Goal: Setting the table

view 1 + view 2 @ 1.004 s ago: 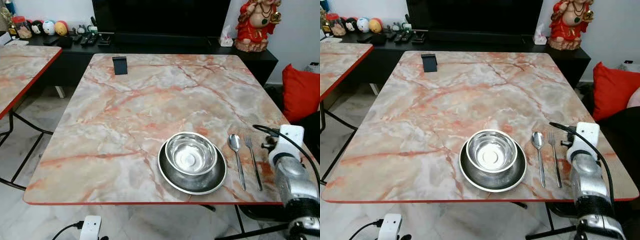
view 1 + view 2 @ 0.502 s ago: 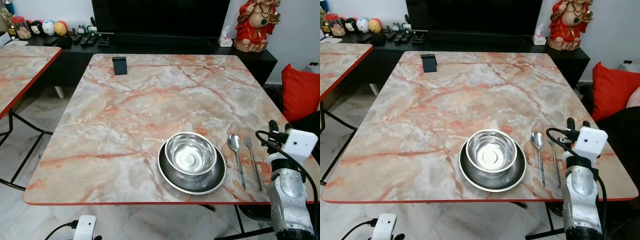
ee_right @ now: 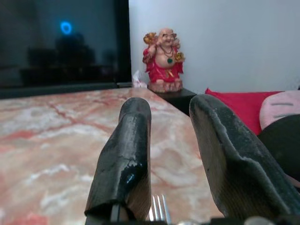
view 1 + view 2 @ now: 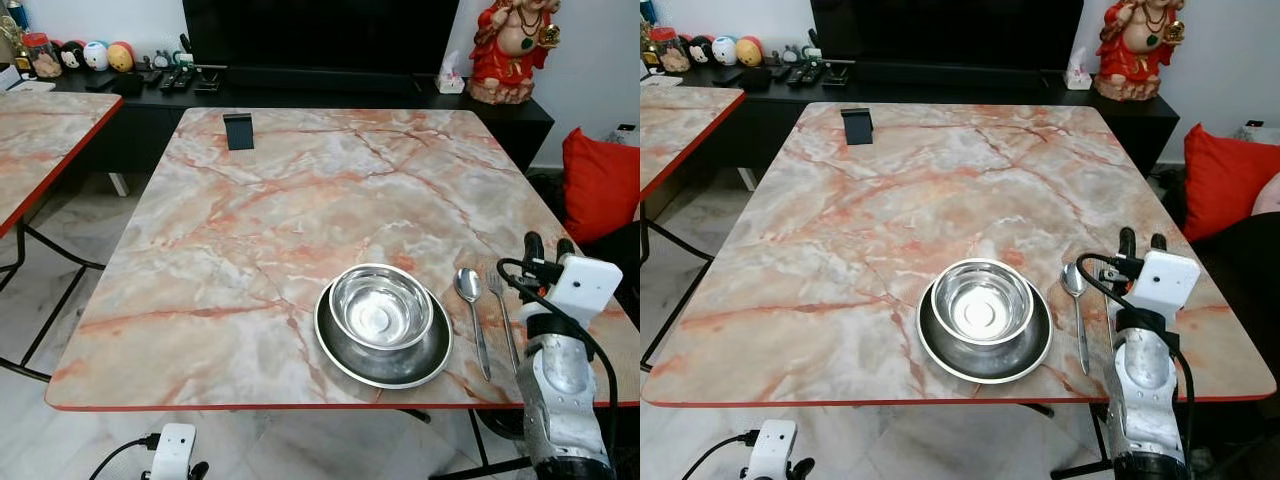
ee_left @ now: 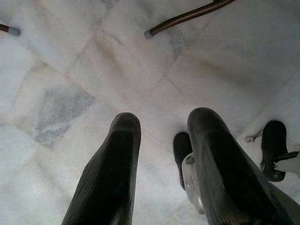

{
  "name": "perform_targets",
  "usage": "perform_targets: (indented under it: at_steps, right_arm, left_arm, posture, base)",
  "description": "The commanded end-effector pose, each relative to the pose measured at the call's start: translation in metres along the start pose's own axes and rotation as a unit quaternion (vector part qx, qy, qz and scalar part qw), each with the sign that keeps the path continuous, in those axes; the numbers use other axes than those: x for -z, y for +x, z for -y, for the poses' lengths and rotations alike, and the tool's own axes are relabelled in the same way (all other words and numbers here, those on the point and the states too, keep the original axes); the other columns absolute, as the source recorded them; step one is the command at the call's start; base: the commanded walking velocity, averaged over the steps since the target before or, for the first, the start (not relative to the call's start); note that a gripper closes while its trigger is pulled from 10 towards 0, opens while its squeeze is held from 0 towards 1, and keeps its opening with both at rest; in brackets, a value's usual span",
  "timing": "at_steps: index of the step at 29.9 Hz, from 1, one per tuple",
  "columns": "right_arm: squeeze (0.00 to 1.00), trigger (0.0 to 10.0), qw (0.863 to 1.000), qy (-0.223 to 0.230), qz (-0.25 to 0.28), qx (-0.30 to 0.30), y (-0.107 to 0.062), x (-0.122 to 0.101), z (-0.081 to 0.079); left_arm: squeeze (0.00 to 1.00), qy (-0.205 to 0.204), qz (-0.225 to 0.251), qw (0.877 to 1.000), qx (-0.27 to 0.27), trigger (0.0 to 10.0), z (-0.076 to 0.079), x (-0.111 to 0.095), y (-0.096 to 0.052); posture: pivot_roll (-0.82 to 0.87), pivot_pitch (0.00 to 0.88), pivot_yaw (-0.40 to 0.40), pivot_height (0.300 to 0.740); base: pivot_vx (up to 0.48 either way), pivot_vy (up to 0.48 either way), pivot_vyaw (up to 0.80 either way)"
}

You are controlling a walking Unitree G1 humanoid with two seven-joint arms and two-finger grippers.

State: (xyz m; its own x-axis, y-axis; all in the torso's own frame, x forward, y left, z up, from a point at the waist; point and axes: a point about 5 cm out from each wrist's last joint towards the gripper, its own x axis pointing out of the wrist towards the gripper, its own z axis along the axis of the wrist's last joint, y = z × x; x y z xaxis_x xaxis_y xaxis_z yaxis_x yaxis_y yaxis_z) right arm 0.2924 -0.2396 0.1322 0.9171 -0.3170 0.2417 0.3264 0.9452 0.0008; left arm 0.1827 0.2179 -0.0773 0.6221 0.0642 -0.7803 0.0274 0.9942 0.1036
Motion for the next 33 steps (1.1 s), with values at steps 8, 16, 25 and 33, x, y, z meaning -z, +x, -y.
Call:
perform_targets:
  at_steps: [8, 16, 25, 33]
  right_arm:
    - [0.0, 10.0, 1.0, 0.006, 0.008, 0.015, 0.003, -0.003, -0.002]
    - [0.0, 10.0, 1.0, 0.001, 0.011, 0.014, 0.009, -0.005, -0.004]
    - [0.0, 10.0, 1.0, 0.002, 0.019, 0.009, 0.012, -0.009, -0.005]
    - [0.0, 10.0, 1.0, 0.002, 0.016, 0.004, 0.012, -0.008, -0.01]
  left_arm:
    - [0.0, 0.018, 0.002, 1.0, 0.009, 10.0, 0.0, -0.005, 0.001]
    - [0.0, 0.012, -0.001, 1.0, 0.005, 10.0, -0.003, -0.003, 0.001]
    - [0.0, 0.006, -0.018, 1.0, 0.007, 10.0, -0.002, 0.007, -0.001]
    - [0.0, 0.008, -0.026, 1.0, 0.012, 10.0, 0.001, 0.01, -0.002]
  posture:
    - [0.01, 0.0, 0.008, 0.74]
    - [0.02, 0.0, -0.003, 0.74]
    - [0.03, 0.0, -0.005, 0.74]
    - [0.03, 0.0, -0.001, 0.74]
  base:
    - [0.0, 0.0, 0.0]
    - [0.0, 0.0, 0.0]
    - [0.0, 0.159, 0.0]
    - [0.0, 0.373, 0.0]
